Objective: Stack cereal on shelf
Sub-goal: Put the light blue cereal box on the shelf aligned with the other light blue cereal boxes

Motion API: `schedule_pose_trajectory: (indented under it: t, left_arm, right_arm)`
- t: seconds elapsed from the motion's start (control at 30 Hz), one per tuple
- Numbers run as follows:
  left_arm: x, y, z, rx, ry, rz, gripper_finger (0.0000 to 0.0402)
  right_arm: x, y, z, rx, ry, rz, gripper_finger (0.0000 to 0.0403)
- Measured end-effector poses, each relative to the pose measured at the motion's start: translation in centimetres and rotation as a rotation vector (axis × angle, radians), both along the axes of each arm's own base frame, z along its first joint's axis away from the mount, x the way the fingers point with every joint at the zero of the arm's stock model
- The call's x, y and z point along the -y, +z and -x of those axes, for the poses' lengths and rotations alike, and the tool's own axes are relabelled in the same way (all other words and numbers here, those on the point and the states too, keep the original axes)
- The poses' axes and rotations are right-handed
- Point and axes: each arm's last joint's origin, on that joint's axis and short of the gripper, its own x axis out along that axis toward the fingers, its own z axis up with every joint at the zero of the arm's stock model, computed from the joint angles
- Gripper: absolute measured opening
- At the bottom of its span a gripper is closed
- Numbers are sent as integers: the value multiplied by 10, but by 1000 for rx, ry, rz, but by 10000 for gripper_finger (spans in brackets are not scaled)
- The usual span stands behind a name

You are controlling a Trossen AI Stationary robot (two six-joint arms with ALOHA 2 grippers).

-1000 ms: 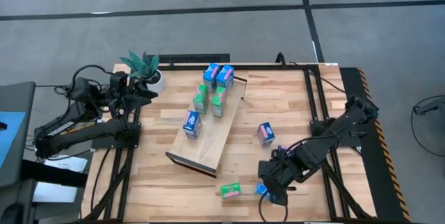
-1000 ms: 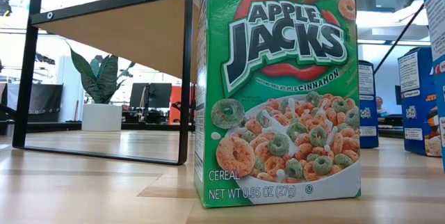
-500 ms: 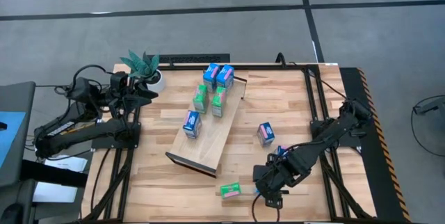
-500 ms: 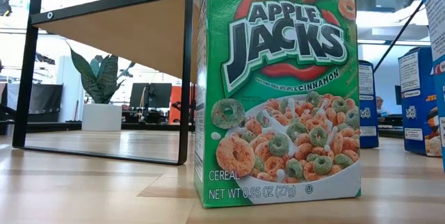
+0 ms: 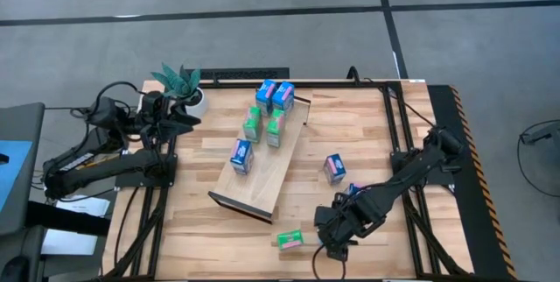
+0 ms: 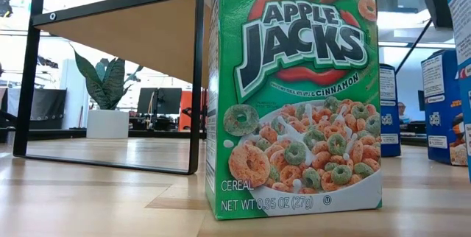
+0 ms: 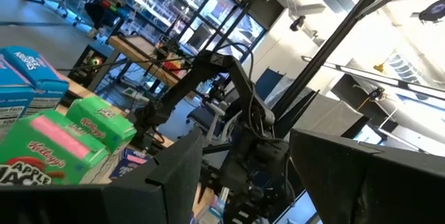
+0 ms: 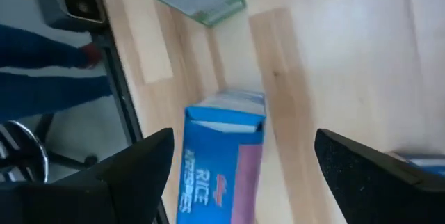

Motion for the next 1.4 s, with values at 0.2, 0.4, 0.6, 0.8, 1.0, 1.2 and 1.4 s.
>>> schedule_pose_trajectory:
  t: [0.2,0.4,0.6,0.8,1.0,1.2,1.4]
  left_arm:
    - [0,0,0,-4,0,4,206]
    - [0,0,0,-5,-1,3,206]
    - [0,-1,0,-12,-10,3,206]
    - [0,-1,0,-14,-20,0,206]
    - [0,-1,0,-14,-18,-4,206]
    - [0,-1,0,-14,-18,-8,206]
    - [0,-1,0,-14,-18,-8,206]
  right_arm:
    - [-3,-7,-3,-30,-6,-23,373]
    - [-2,-6,-2,-39,-43,-25,373]
    - [-8,-20,-4,-83,-77,-5,371]
    - [-14,-32,-5,-127,-91,-15,329]
    - [-16,-32,-4,-135,-90,-25,274]
    - [-16,-32,-4,-143,-88,-33,229]
    - [-16,-32,-4,-145,-88,-32,159]
